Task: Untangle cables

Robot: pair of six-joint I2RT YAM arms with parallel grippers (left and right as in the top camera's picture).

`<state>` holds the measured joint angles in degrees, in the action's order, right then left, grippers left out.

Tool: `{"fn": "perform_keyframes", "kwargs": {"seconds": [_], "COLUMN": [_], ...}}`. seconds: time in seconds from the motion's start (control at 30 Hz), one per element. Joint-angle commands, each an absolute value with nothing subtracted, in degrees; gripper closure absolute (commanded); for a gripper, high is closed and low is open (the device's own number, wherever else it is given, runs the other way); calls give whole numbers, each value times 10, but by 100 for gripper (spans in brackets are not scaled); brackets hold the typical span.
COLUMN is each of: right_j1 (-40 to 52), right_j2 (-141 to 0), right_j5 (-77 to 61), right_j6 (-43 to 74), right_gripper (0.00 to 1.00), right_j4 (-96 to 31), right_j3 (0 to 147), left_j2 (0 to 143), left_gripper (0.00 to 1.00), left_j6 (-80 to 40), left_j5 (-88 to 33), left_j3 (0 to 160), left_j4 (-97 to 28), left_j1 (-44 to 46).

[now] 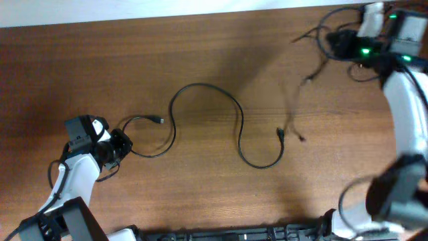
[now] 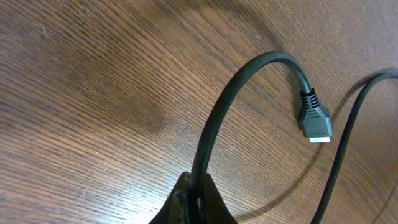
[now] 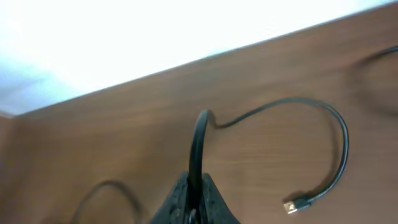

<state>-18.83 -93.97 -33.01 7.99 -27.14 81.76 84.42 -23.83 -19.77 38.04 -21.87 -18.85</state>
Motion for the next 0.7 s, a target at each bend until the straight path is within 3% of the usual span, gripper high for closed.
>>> {"fn": "perform_keyframes", "kwargs": {"seconds": [0.0, 0.17, 0.3, 0.67], "right_j1": [-255, -360, -402, -384], "right_j2": [-863, -863, -929, -1120], "right_j5": [-172, 12, 15, -73], "right_j6": [47, 47, 49, 49], "right_gripper": [96, 96, 96, 93], "right_j4": [-281, -280, -247, -166], "right_j3": [824, 824, 824, 824], "left_j2": [839, 839, 839, 839], "left_gripper": [99, 98, 99, 98], "left_j6": [-244, -244, -244, -244], "left_j5": [-175, -175, -175, -176], "left_j3": [375, 375, 375, 375], "left_j4": [-219, -217, -218, -218], "left_j1": [-187, -187, -187, -187]}}
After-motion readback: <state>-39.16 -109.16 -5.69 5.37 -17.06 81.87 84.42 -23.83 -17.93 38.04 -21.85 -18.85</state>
